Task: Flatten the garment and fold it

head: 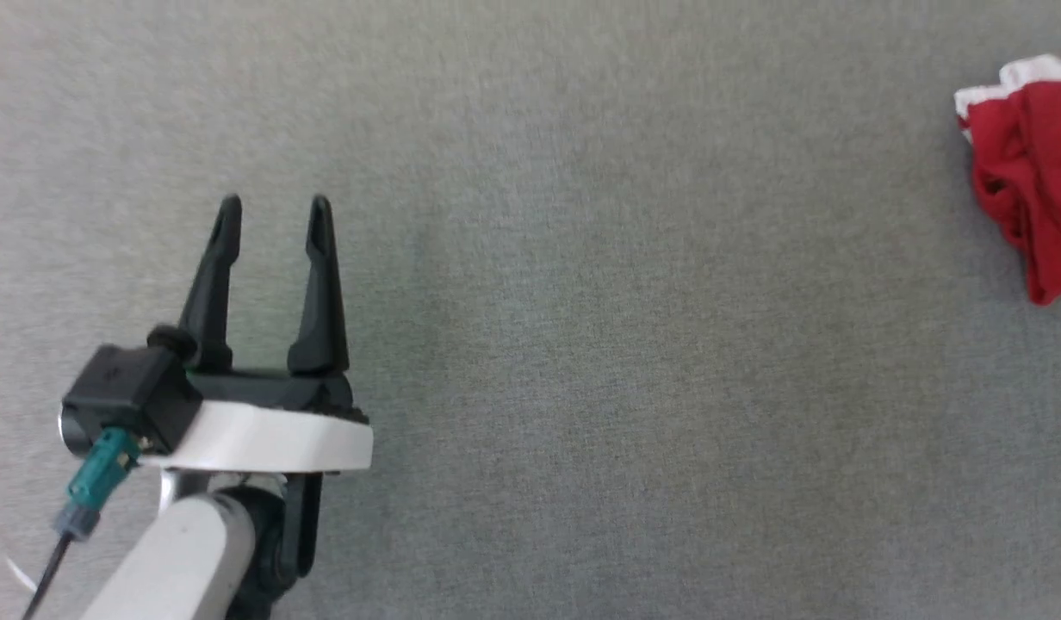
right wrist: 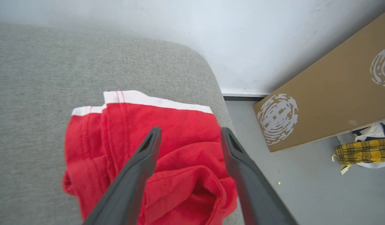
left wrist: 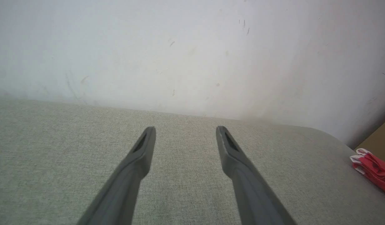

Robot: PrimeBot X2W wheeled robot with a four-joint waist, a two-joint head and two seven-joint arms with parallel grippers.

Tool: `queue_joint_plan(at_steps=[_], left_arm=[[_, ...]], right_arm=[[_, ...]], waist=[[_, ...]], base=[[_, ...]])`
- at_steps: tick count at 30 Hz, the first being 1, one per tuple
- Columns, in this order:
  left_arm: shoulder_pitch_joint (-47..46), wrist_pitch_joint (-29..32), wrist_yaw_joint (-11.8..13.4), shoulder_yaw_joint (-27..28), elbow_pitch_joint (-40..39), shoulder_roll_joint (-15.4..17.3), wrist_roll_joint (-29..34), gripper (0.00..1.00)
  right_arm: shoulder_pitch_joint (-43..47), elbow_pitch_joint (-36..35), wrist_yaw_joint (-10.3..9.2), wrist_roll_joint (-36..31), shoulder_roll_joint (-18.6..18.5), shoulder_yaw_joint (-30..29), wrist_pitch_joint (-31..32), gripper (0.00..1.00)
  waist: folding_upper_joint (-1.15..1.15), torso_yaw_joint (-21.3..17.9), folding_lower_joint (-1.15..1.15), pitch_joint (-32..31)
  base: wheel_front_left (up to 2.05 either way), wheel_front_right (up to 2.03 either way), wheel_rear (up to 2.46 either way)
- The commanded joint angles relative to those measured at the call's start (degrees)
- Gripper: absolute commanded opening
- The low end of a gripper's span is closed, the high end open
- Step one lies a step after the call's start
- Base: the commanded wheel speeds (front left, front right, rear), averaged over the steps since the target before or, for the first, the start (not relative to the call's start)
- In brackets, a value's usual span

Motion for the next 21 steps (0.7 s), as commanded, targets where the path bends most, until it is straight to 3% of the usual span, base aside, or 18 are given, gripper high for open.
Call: queue_joint_plan(at_steps=[1, 10, 21], left_arm=[[1.15, -0.76, -0.24, 0.35, 0.59, -0.34, -0.45, 1.00], [6.35, -3.33, -1.41, 1.28, 2.90, -1.93, -3.15, 1.00], [10.15, -4.26, -3.96, -0.57, 7.80, -3.05, -3.83, 1.00]], right_arm=[[1.84, -1.55, -0.11, 1.28, 1.41, 0.46, -0.68, 1.00], [13.12, -13.94, -0.11, 5.56, 9.31, 4.12, -8.49, 1.00], [25.09, -22.20, -0.11, -0.89, 16.96, 6.37, -19.18, 1.00]], waist=[[0.00, 1.70, 0.01, -4.48], [0.00, 4.74, 0.01, -12.52], [0.00, 7.42, 0.01, -19.72]], base=[[0.00, 0.00, 0.00], [0.00, 0.00, 0.00], [0.00, 0.00, 0.00]])
